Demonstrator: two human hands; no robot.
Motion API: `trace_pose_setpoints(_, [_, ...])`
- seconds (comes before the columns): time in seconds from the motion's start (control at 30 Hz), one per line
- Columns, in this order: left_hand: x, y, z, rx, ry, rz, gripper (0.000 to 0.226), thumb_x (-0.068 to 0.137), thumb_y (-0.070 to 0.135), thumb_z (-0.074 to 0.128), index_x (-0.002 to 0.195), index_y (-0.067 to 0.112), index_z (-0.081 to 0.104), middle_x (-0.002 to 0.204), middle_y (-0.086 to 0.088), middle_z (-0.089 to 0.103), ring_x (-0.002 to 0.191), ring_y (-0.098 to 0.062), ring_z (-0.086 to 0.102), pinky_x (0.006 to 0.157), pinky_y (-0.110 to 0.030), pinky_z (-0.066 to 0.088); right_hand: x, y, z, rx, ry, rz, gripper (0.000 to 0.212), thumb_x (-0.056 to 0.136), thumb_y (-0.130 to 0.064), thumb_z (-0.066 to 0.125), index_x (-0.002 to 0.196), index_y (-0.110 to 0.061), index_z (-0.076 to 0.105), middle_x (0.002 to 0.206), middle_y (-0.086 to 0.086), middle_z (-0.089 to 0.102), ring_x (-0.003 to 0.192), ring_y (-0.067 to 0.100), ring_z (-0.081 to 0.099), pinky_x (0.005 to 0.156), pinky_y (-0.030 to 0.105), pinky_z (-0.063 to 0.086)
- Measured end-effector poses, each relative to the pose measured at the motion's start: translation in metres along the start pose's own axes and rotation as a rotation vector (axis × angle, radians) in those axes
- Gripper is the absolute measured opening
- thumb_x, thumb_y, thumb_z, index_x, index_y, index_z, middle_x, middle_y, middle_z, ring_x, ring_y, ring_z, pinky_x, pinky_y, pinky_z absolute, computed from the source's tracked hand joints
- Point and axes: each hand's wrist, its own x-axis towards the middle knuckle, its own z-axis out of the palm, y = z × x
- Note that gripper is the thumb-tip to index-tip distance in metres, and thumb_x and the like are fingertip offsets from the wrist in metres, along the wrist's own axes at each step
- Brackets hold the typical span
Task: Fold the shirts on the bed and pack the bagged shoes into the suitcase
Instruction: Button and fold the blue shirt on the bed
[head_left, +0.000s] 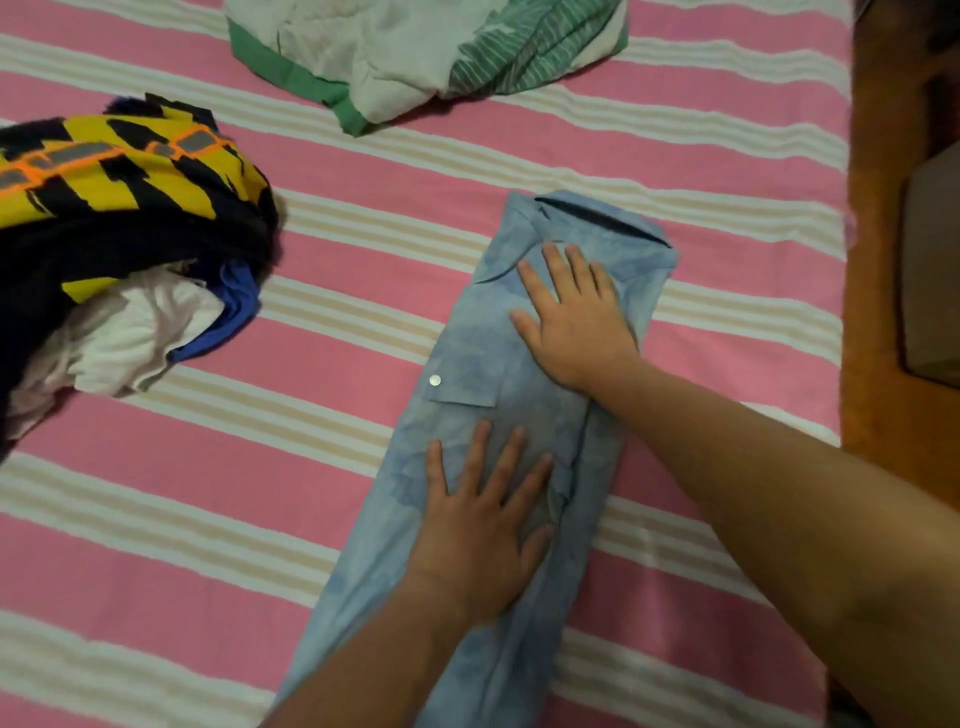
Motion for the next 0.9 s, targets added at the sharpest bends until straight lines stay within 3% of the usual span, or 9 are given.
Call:
trace_pose_setpoints(0.17, [-0.027,-0.01,-0.008,-0.047,-0.023,0.097,0.064,0.099,0.054,0.04,0.154,0.02,0.041,0.163,-0.014,0.033,0.154,-0.039,0.014,0.12,-0.064,0.017,-0.112,-0.07,-0.012,0.193,0.218,-0.125,0.053,0.102,-0.042,0.039,0.146,-0.015,0.05,0.158,0.016,0.038,0.147,0.041,0.03,0.117,0.056,0.023])
trace_pose_setpoints(0.27, [-0.099,-0.034,0.003,-0.004,-0.075,0.214,0.063,0.097,0.053,0.046,0.149,0.017,0.048,0.165,-0.015,0.026,0.155,-0.037,0.011,0.123,-0.057,0.018,-0.228,-0.118,0.012,0.174,0.142,-0.131,0.051,0.103,-0.043,0.042,0.146,-0.018,0.051,0.159,0.013,0.037,0.149,0.036,0.029,0.12,0.056,0.022])
trace_pose_setpoints(0.37, [-0.208,-0.049,0.026,0.046,-0.206,0.336,0.068,0.093,0.058,0.05,0.154,0.029,0.041,0.168,-0.012,0.019,0.155,-0.039,0.009,0.121,-0.061,0.017,-0.323,-0.16,0.036,0.115,0.074,-0.095,0.055,0.099,-0.043,0.05,0.148,-0.018,0.05,0.161,0.011,0.033,0.15,0.037,0.024,0.121,0.057,0.02])
trace_pose_setpoints(0.53, [-0.307,-0.091,0.022,0.13,-0.343,0.749,0.077,0.086,0.06,0.057,0.155,0.037,0.035,0.166,-0.009,0.026,0.154,-0.036,0.017,0.12,-0.06,0.009,-0.453,-0.22,0.043,0.104,-0.152,-0.114,0.07,0.094,-0.046,0.057,0.154,-0.016,0.039,0.165,0.013,0.023,0.152,0.04,0.013,0.119,0.058,0.021])
trace_pose_setpoints(0.67, [-0.294,-0.148,-0.007,0.196,-0.365,0.936,0.097,0.081,0.067,0.061,0.162,0.032,0.02,0.168,-0.013,0.015,0.155,-0.037,0.01,0.122,-0.054,0.009,-0.484,-0.231,0.021,-0.029,-0.253,-0.184,0.091,0.082,-0.047,0.068,0.158,-0.017,0.027,0.166,0.017,0.015,0.151,0.044,0.01,0.121,0.058,0.007])
trace_pose_setpoints(0.77, [-0.258,-0.174,-0.01,0.297,-0.311,1.04,0.107,0.08,0.044,0.075,0.163,0.029,0.01,0.169,-0.016,0.005,0.155,-0.04,0.004,0.122,-0.055,0.004,-0.472,-0.226,0.023,-0.035,-0.179,-0.325,0.096,0.082,-0.03,0.073,0.161,-0.02,0.018,0.168,0.014,0.007,0.152,0.043,0.008,0.12,0.058,0.009])
trace_pose_setpoints(0.9, [-0.234,-0.166,0.001,0.364,-0.287,1.121,0.083,0.094,0.035,0.056,0.163,0.032,0.009,0.17,-0.011,0.005,0.155,-0.039,0.006,0.123,-0.052,0.003,-0.454,-0.226,0.04,-0.122,-0.206,-0.408,0.094,0.086,-0.02,0.068,0.161,-0.019,0.012,0.169,0.008,0.001,0.154,0.039,0.001,0.122,0.055,0.007])
